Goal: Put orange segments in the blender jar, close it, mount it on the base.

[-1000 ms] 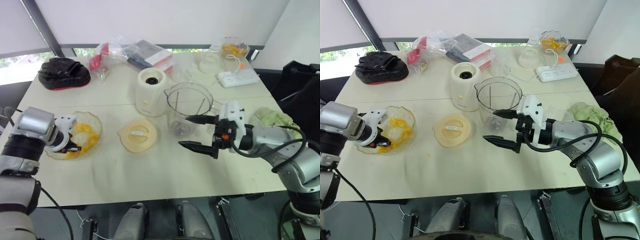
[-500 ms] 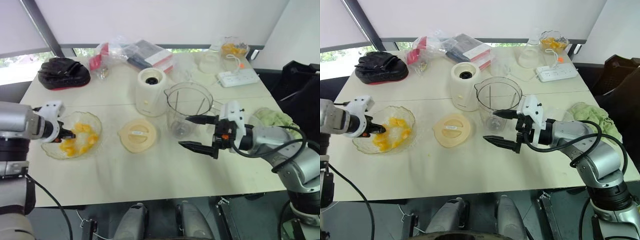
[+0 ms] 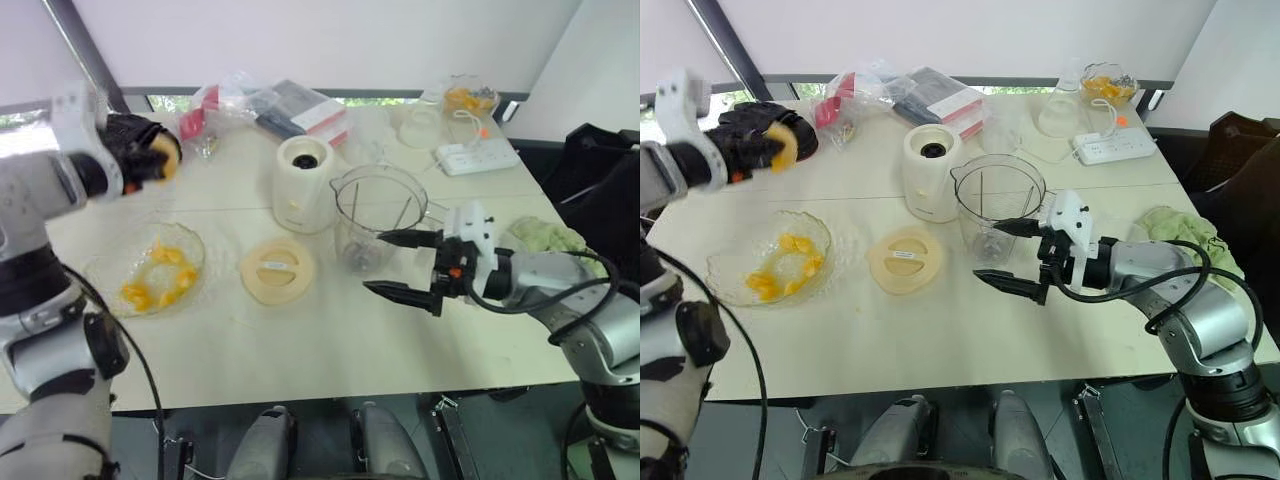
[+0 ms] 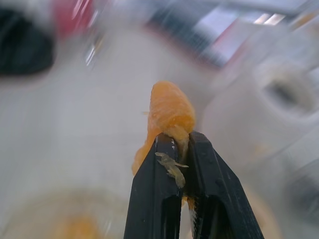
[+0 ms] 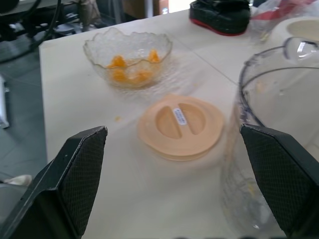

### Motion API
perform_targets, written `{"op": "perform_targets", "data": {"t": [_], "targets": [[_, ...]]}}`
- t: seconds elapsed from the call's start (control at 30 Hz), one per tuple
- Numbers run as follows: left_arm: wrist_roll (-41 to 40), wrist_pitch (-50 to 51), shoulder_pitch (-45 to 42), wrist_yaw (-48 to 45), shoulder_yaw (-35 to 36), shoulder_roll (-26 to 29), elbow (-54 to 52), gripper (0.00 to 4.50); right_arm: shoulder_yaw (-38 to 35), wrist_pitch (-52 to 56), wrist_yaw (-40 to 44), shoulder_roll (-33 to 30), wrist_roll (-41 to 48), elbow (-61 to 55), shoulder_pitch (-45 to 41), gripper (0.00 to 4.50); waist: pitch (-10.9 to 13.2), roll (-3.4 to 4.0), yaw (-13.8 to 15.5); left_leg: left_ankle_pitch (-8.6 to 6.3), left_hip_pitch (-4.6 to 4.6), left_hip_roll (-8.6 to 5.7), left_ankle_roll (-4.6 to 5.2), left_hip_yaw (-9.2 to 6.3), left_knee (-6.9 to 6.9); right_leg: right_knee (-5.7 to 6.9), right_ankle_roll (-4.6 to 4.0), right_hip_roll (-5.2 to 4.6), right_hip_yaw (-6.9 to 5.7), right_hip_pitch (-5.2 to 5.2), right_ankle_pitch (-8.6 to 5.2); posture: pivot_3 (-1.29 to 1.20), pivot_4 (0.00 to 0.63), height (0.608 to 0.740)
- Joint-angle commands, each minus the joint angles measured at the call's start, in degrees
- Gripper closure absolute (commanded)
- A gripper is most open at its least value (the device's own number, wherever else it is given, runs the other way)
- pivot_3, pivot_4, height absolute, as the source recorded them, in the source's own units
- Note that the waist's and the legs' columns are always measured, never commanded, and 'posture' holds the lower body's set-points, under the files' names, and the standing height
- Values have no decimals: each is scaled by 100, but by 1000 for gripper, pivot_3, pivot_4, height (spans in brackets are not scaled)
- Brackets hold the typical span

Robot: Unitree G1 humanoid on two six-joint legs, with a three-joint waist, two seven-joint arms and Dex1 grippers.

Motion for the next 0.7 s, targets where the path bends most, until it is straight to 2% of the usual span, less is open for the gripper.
{"op": "perform_targets", "data": {"t": [0.03, 0.13, 0.23, 0.37, 0.57, 0.7], "targets": [[-135, -1226, -553, -681, -673, -50, 563, 4286, -189, -166, -171, 12, -78, -320, 123, 0, 0, 0, 1, 0, 0, -1, 0, 1, 0, 0, 0, -1, 0, 1, 0, 0, 150, 740], [25, -2130, -1200, -1278, -1410, -293, 1517, 4286, -197, -205, -372, 98, -148, -455, 266, 0, 0, 0, 21, 1, 0, -3, -2, 0, 2, 0, 0, -2, -2, 2, 0, 0, 150, 740], [268, -3313, -1889, -2323, -2290, -747, 2366, 4286, -351, -227, -669, 156, -222, -727, 577, 0, 1, -2, 28, 1, -1, -6, -2, 0, 2, -2, 0, -2, -2, 3, 0, 0, 150, 740], [499, -4267, -2462, -3342, -2942, -1297, 3290, 4286, -554, -212, -1039, 241, -267, -1088, 956, 0, 1, -3, 7, 0, -12, -10, 0, 2, -1, -9, 1, -4, -5, -5, 0, 0, 150, 740], [938, -5534, -2738, -4665, -3630, -1993, 4400, 4286, -830, -162, -1619, 411, -288, -1650, 1548, 0, 0, 0, -42, 0, -9, -6, 0, 7, -5, -2, 1, 4, 1, -11, 0, 0, 150, 740], [1437, -6225, -2678, -5107, -4023, -2263, 5158, 4286, -985, -126, -1852, 447, -261, -1907, 1833, 0, 2, -2, -25, 1, -7, -6, 1, 8, -1, 4, 1, 7, 1, -8, 0, 0, 150, 740]]}}
